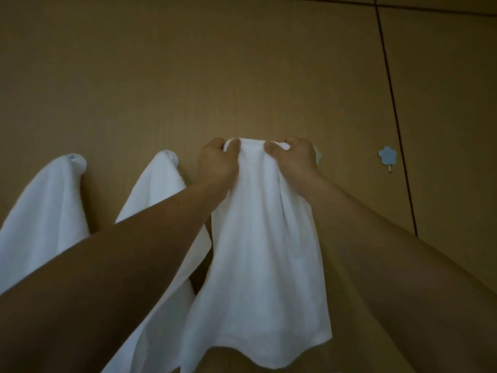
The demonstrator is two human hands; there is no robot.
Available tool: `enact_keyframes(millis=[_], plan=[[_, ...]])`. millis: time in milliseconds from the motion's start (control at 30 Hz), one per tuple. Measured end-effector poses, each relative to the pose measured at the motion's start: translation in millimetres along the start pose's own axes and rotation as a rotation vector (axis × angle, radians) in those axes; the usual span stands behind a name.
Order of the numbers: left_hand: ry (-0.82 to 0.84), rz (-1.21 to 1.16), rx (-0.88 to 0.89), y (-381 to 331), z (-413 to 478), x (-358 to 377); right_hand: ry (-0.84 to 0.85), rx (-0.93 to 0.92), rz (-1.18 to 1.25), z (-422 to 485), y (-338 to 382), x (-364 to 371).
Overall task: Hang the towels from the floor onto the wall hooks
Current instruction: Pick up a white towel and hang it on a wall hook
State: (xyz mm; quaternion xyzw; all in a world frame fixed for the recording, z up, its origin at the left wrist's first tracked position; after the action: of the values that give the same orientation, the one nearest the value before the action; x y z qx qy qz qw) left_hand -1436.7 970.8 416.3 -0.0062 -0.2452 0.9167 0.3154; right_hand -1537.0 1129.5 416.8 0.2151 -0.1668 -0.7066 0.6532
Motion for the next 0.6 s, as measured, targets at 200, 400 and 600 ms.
enact_keyframes(millis=[200,400,600], plan=[[-0.013,0.150,0.005,13.1,43.1,-2.0,-0.013,-0.031,-0.195,40.3,11.8,22.8],[0.154,0.523,-0.066,27.2,25.2,5.1,0.039,0.152,-0.235,34.9,-14.2,30.5],[0.508,0.252,-0.364,30.2,1.4,16.4,0.229,0.279,-0.174,16.0,-23.4,30.1]])
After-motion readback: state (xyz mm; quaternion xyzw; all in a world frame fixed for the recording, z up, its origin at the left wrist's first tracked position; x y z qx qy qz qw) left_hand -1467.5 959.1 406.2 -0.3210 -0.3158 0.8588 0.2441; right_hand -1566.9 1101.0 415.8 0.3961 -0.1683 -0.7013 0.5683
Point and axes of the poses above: each hand's wrist, its own z-axis towards the middle knuckle, its own x-axis out of the palm, y = z × x, the point moved 6 cm from there along z, towards the middle knuckle, and after that the axes turned 11 degrees about -z, right-handed, at the moved point
